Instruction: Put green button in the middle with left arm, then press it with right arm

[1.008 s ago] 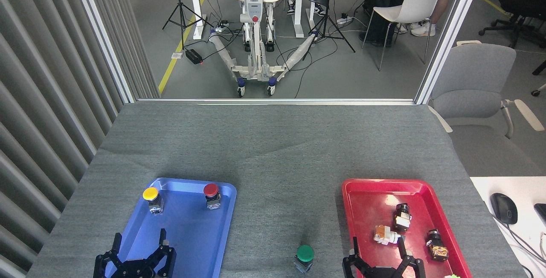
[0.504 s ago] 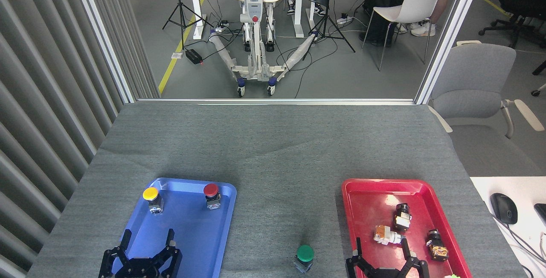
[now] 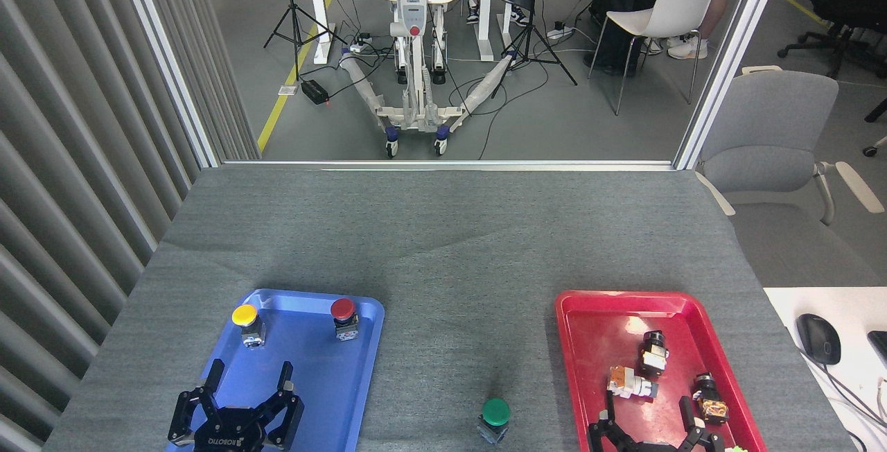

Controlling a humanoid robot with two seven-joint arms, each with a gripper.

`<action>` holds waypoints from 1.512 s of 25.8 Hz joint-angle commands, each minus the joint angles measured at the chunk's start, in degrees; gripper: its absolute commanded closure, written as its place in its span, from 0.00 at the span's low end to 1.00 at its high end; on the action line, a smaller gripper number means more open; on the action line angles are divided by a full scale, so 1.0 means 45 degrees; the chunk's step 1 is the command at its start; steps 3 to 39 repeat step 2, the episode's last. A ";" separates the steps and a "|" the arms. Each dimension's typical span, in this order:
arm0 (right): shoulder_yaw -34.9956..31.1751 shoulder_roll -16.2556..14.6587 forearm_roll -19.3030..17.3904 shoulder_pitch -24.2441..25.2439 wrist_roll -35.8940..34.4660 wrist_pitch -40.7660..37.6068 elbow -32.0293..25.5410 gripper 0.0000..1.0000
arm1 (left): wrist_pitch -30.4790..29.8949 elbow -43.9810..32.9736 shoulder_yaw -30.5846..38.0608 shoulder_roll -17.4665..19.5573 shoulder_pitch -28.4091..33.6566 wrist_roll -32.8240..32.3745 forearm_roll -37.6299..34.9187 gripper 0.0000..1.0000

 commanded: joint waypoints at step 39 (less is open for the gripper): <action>-0.0132 -0.0050 -0.0194 0.0019 0.0089 -0.0042 -0.0085 0.00 | -0.0554 -0.0210 0.0001 0.0039 0.0059 -0.0022 0.0340 0.00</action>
